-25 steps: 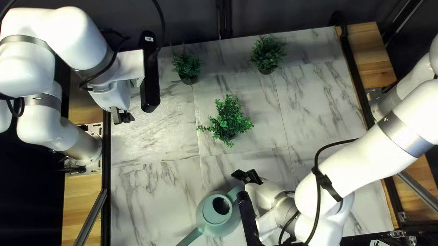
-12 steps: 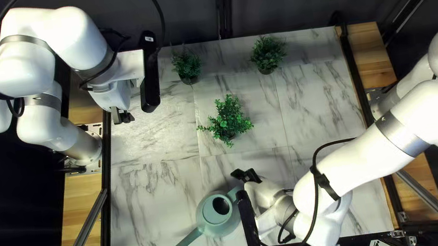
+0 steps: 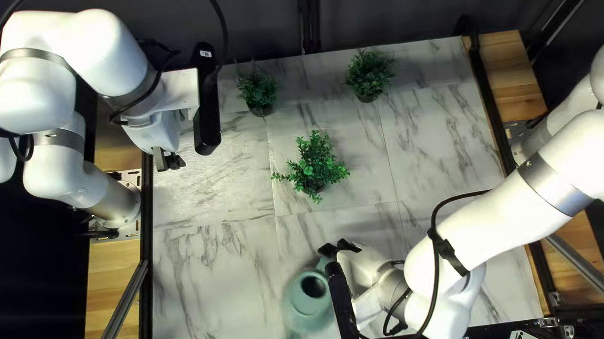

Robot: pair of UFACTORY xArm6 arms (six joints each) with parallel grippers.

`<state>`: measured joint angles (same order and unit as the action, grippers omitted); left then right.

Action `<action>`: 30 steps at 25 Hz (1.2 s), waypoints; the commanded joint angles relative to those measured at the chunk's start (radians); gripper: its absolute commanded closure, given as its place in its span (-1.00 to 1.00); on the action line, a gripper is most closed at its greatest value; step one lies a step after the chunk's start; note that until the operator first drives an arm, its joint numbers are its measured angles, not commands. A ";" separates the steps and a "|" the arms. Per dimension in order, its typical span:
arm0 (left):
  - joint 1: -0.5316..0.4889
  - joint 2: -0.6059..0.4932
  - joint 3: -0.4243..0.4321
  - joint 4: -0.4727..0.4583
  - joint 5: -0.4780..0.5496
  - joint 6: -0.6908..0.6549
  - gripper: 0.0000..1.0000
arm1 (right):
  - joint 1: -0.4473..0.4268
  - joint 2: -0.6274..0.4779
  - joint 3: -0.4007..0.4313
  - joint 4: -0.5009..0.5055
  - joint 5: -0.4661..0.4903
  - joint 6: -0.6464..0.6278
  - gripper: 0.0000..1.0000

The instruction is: Lift water spout off of table. Pick up water spout to simulate watering fake plants

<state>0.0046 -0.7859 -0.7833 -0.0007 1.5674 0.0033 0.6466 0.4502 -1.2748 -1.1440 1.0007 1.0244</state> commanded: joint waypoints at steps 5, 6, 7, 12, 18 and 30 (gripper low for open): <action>0.000 0.000 0.000 0.000 0.000 0.000 -1.00 | -0.003 -0.021 0.018 -0.016 0.024 -0.034 1.00; 0.000 0.000 0.000 0.000 0.000 0.000 -1.00 | -0.008 -0.044 0.040 -0.029 0.036 -0.043 1.00; 0.000 0.000 0.000 0.000 0.000 0.000 -1.00 | -0.012 -0.063 0.059 -0.040 0.044 -0.048 1.00; 0.000 0.000 0.000 0.000 0.000 0.000 -1.00 | -0.057 -0.210 0.173 -0.113 0.085 -0.108 1.00; 0.000 0.000 0.000 0.000 0.000 0.000 -1.00 | -0.093 -0.438 0.337 -0.129 0.081 -0.125 1.00; 0.000 0.000 0.000 0.000 0.000 0.000 -1.00 | -0.073 -0.777 0.499 -0.098 0.203 -0.139 1.00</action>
<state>0.0046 -0.7859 -0.7833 -0.0007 1.5674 0.0033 0.5727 -0.2761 -0.8010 -1.2406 1.1652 0.8924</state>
